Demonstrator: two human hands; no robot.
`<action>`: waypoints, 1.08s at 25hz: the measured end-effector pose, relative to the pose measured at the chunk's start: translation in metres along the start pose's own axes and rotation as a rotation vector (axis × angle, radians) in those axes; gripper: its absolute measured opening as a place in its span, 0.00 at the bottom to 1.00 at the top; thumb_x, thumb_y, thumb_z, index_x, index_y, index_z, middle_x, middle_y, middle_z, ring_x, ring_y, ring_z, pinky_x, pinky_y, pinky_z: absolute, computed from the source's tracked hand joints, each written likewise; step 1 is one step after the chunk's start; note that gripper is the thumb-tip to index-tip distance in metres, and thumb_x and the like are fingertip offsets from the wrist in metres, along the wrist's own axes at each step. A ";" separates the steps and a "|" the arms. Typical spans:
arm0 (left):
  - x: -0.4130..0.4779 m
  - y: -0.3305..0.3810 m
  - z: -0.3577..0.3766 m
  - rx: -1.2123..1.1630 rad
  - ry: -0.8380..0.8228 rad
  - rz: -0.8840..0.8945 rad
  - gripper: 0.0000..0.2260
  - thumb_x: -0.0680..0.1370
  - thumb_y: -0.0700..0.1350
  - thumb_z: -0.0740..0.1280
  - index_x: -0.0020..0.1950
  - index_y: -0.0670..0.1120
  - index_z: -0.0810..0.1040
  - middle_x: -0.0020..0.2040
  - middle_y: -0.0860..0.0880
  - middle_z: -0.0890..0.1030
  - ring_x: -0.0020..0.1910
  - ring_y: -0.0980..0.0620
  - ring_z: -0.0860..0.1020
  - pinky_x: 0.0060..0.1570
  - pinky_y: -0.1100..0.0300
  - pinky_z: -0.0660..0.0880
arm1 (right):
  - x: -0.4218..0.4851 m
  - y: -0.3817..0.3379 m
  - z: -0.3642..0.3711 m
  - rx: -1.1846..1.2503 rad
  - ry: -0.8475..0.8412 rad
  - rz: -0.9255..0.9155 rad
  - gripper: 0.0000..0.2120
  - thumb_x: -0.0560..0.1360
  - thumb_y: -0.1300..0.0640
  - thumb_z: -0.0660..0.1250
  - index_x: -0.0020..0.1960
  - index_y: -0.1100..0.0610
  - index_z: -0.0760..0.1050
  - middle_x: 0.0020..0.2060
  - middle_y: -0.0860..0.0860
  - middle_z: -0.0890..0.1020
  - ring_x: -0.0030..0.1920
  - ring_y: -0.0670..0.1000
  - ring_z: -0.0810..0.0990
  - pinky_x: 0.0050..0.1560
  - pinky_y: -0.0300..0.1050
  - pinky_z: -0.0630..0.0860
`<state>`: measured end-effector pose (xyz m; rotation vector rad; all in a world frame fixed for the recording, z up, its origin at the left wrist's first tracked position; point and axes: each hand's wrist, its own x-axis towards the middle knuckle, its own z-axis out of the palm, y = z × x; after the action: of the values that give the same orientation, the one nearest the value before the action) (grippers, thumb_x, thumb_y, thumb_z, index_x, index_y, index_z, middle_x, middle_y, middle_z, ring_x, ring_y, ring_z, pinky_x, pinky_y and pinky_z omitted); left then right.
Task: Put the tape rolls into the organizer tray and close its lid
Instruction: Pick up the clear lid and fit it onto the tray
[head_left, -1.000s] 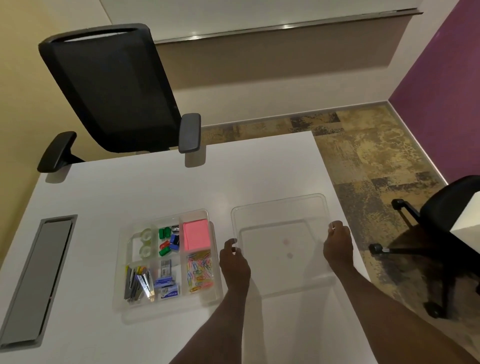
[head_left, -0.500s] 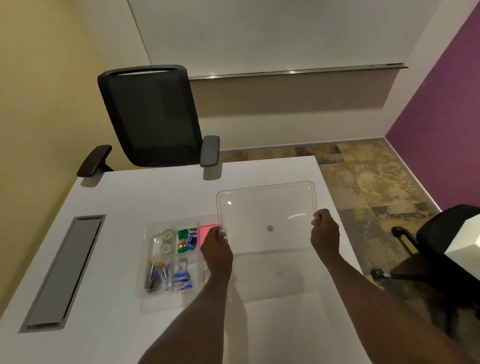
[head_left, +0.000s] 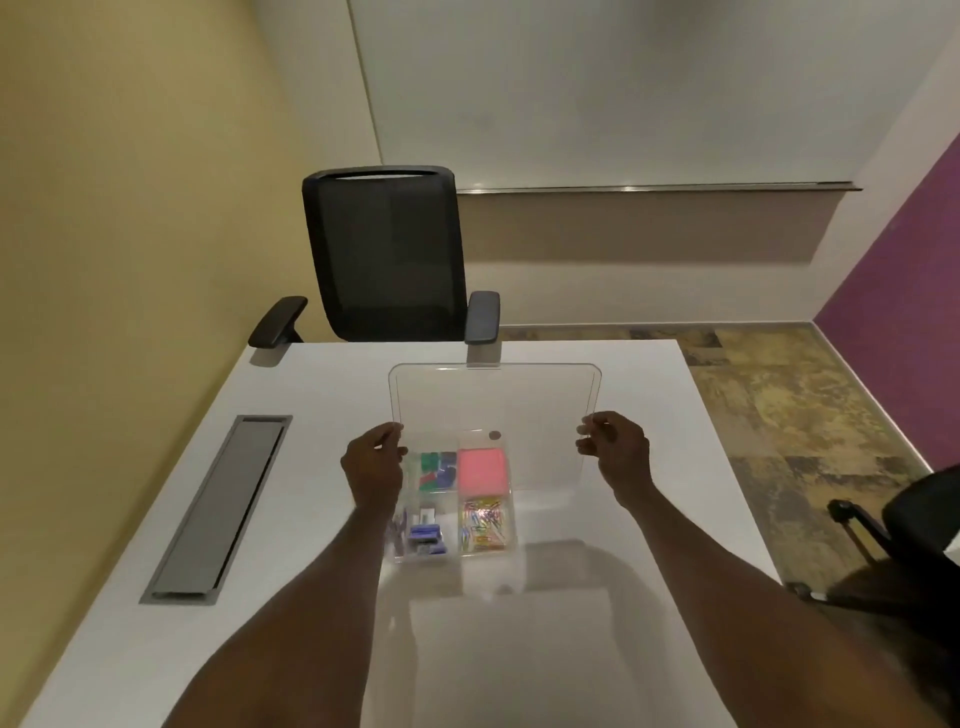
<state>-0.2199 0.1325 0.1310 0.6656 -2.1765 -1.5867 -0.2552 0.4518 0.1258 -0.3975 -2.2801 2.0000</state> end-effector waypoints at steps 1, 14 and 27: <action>0.006 -0.003 -0.014 -0.013 -0.024 -0.004 0.09 0.82 0.35 0.68 0.58 0.34 0.85 0.52 0.37 0.87 0.45 0.38 0.87 0.54 0.47 0.84 | -0.006 0.000 0.007 0.048 -0.038 0.014 0.07 0.82 0.70 0.63 0.55 0.72 0.77 0.49 0.71 0.82 0.44 0.62 0.83 0.55 0.61 0.82; 0.062 -0.037 -0.108 -0.477 -0.260 -0.373 0.13 0.80 0.35 0.70 0.61 0.28 0.80 0.54 0.35 0.84 0.52 0.43 0.85 0.64 0.51 0.77 | -0.035 -0.015 0.060 0.183 -0.137 0.119 0.13 0.78 0.59 0.74 0.54 0.69 0.83 0.50 0.65 0.86 0.52 0.65 0.87 0.55 0.51 0.83; 0.047 -0.094 -0.095 -0.351 -0.137 -0.498 0.16 0.76 0.31 0.74 0.63 0.31 0.81 0.54 0.36 0.84 0.47 0.43 0.80 0.52 0.53 0.80 | -0.041 0.011 0.122 -0.244 0.137 0.128 0.11 0.73 0.70 0.74 0.55 0.71 0.81 0.46 0.67 0.85 0.46 0.66 0.86 0.53 0.58 0.83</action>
<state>-0.1919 0.0072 0.0708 1.0637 -1.8294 -2.2548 -0.2423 0.3251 0.1014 -0.6931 -2.4733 1.6869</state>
